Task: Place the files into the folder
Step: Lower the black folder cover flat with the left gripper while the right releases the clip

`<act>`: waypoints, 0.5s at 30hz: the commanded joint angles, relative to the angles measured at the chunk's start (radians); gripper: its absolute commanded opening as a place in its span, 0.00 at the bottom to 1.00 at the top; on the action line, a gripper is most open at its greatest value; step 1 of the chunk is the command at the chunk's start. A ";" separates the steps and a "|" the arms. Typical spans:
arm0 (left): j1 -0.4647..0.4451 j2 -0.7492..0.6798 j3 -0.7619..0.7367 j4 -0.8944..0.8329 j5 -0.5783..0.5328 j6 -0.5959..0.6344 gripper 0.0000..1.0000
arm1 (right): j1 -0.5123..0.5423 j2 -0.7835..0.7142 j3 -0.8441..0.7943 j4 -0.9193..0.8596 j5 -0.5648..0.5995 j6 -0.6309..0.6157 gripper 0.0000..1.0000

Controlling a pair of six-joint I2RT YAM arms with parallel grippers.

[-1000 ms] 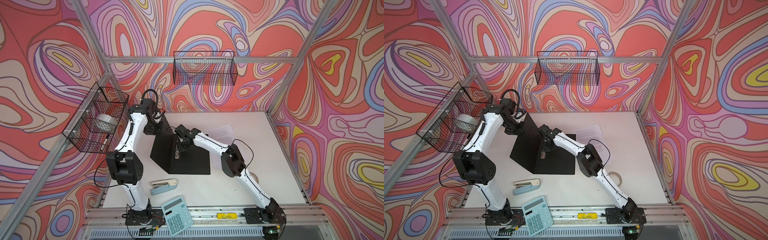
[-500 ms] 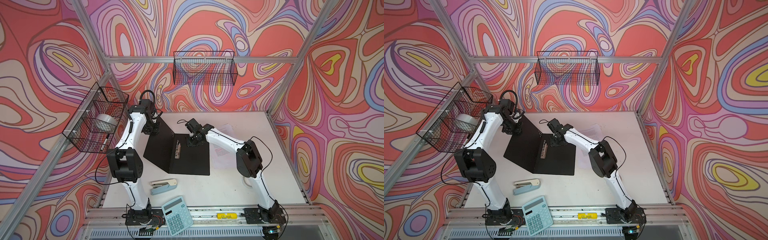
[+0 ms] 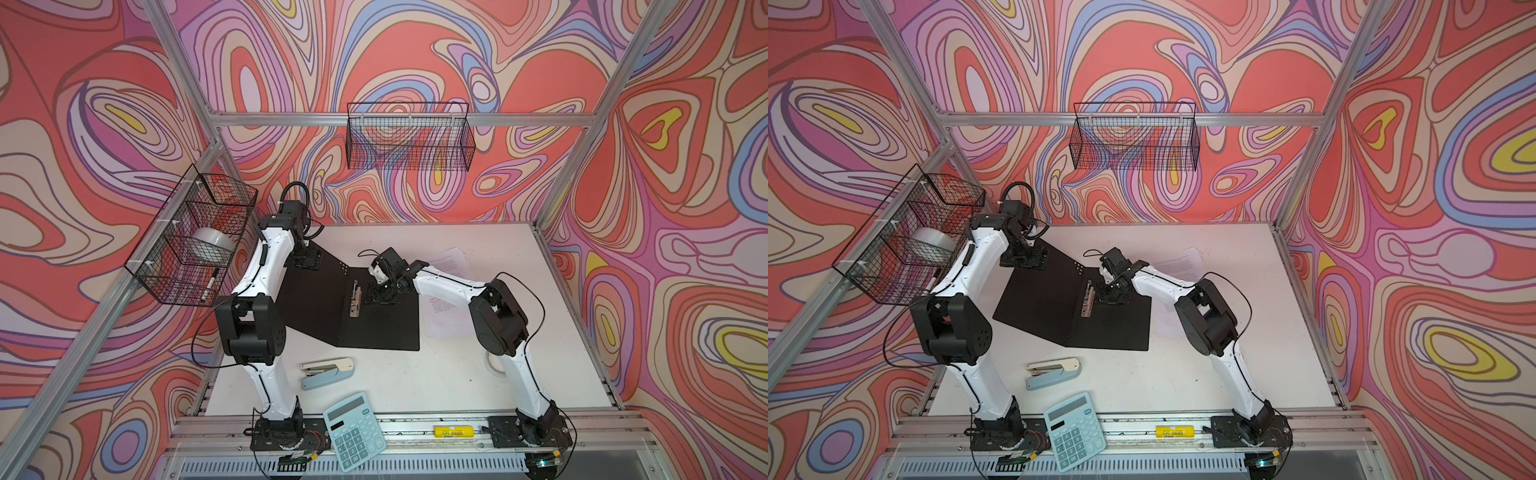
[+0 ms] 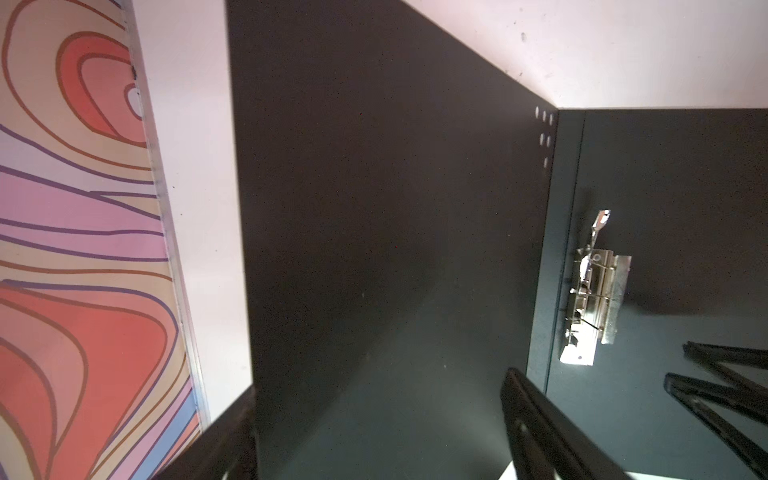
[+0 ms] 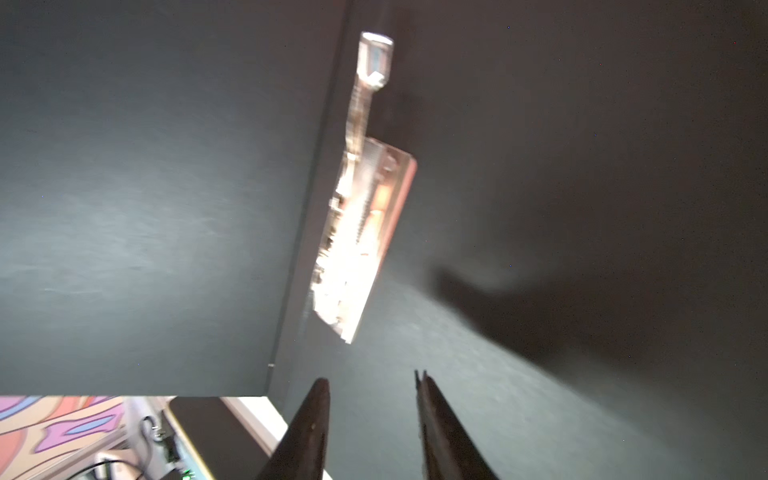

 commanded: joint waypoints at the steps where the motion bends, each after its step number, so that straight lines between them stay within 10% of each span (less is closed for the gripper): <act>1: 0.008 -0.006 -0.016 0.026 -0.058 0.014 0.98 | -0.002 0.038 0.038 0.059 -0.064 0.028 0.43; 15: -0.001 -0.052 0.018 0.020 -0.033 0.031 1.00 | -0.002 0.190 0.216 0.005 -0.036 0.028 0.36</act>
